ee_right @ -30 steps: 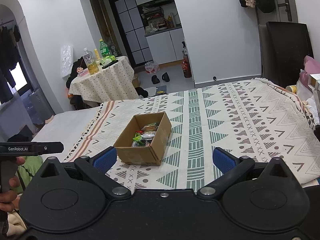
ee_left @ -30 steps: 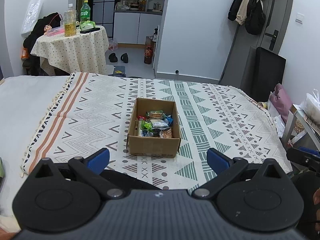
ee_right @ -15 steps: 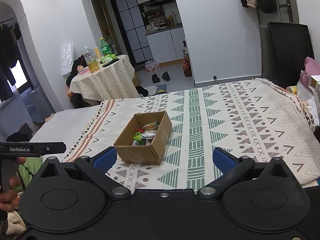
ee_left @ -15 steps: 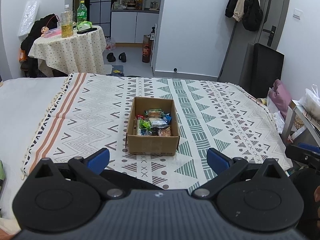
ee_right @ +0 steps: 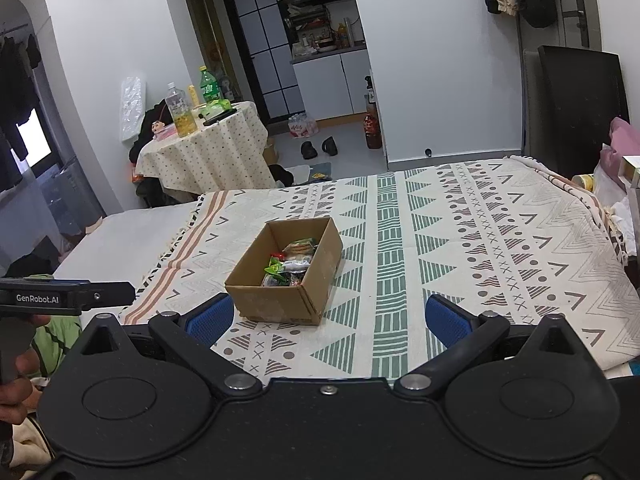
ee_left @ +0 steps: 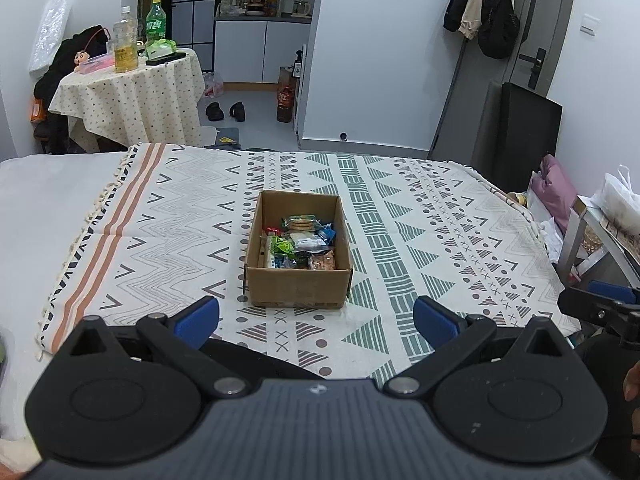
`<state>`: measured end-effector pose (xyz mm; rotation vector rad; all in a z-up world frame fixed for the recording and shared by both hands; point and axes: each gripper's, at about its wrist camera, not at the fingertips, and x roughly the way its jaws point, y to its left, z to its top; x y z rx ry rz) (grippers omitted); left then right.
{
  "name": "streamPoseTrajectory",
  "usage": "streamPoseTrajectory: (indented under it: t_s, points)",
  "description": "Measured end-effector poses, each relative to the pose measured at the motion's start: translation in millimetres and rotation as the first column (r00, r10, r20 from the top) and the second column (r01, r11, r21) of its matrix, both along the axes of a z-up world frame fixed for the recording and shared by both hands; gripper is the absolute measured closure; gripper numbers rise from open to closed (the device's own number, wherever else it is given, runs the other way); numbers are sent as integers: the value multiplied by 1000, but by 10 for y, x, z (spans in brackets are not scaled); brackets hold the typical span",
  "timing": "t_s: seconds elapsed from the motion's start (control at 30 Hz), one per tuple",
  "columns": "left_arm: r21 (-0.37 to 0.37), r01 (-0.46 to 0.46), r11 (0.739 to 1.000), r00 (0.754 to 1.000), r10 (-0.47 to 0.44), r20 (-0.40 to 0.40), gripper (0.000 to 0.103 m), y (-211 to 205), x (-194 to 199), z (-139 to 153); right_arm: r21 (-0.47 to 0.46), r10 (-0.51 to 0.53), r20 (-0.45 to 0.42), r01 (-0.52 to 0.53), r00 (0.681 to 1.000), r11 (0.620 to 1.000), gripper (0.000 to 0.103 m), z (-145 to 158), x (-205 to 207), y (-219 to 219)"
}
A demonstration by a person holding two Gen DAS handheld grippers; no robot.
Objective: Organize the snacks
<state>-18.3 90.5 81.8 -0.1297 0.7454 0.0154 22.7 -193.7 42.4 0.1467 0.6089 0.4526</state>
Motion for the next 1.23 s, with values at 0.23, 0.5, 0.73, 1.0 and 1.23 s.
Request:
streamPoseTrajectory:
  t_s: [0.23,0.5,0.73,1.0,1.23]
  points:
    - [10,14,1000,1000,-14,1,0,-19,1,14,-4,-2,-13,2,1000,1000,0,-7,39,25]
    - [16,27,999,1000,-27,-2,0,-36,-4,15,-6,3,-19,-3,1000,1000,0,-9,47,45]
    - [25,32,999,999,-33,7,0,-28,-23,18,-4,-2,-20,2,1000,1000,0,-28,81,52]
    - [37,26,999,1000,-26,3,0,-34,0,-18,-7,16,-37,-16,999,1000,0,-116,98,94]
    - [28,29,999,1000,-28,-14,0,-41,104,-111,-3,15,-59,-16,998,1000,0,-175,193,89]
